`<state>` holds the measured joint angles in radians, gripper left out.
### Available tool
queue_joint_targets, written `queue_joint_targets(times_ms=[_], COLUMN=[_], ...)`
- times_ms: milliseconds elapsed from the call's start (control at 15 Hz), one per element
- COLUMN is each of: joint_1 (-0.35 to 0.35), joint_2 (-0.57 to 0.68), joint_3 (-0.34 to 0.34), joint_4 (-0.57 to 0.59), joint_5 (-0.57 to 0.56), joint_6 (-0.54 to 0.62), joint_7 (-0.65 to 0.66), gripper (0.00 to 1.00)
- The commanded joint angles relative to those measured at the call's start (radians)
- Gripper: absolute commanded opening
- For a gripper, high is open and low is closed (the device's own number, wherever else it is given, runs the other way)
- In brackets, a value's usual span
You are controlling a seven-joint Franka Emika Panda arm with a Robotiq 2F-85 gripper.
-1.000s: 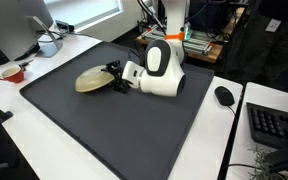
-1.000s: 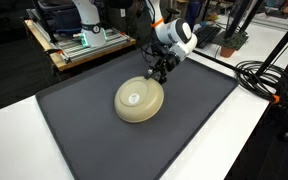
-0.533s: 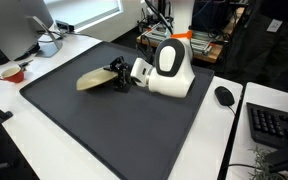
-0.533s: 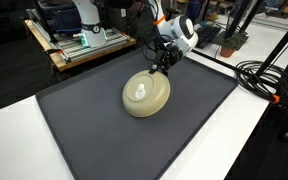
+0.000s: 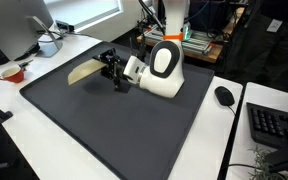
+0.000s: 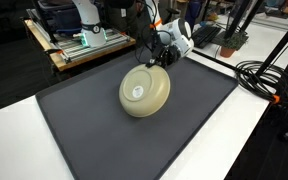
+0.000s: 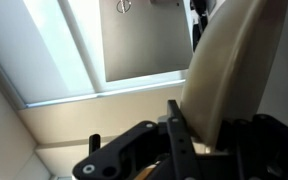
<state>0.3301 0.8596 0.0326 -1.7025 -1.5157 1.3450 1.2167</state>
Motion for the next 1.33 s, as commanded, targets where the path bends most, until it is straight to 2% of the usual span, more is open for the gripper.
queue_joint_targets(times_ms=[0, 333, 533, 867, 1067, 1267], joint_1=[0.009, -0.012, -0.033, -0.107, -0.113, -0.102], joint_2=[-0.089, -0.247, -0.345, -0.495, -0.475, -0.407], joint_3=[0.017, 0.092, 0.134, 0.200, 0.183, 0.146], joint_4=[-0.086, -0.190, -0.243, -0.328, -0.302, -0.275], joint_5=[-0.107, -0.151, -0.131, -0.026, 0.045, -0.008], joint_6=[-0.068, -0.039, 0.000, 0.235, 0.244, 0.201], joint_7=[-0.142, -0.412, -0.529, -0.659, -0.597, -0.445], gripper=[0.02, 0.02, 0.02, 0.02, 0.02, 0.02])
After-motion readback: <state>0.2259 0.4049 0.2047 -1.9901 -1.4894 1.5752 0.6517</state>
